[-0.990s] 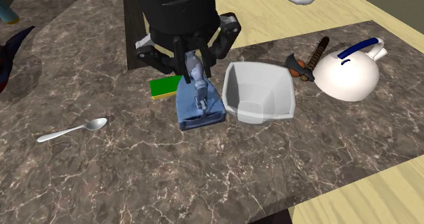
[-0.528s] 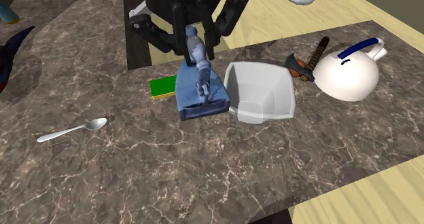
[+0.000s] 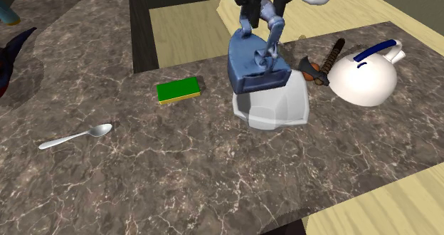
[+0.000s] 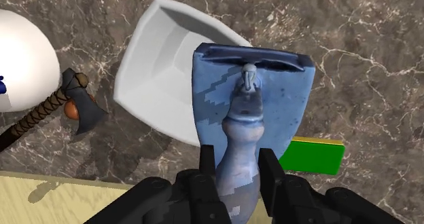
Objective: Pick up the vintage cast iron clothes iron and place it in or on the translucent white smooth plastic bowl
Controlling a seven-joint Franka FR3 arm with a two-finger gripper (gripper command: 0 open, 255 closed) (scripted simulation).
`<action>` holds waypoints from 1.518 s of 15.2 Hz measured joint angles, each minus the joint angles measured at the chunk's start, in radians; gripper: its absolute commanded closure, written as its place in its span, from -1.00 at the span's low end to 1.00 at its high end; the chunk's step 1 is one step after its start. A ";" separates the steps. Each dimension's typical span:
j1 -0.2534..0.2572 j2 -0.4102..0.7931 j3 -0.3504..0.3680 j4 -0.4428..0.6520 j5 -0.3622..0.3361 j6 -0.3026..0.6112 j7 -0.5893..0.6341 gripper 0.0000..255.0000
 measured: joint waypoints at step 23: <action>-0.041 0.072 -0.103 -0.075 -0.008 0.155 -0.131 1.00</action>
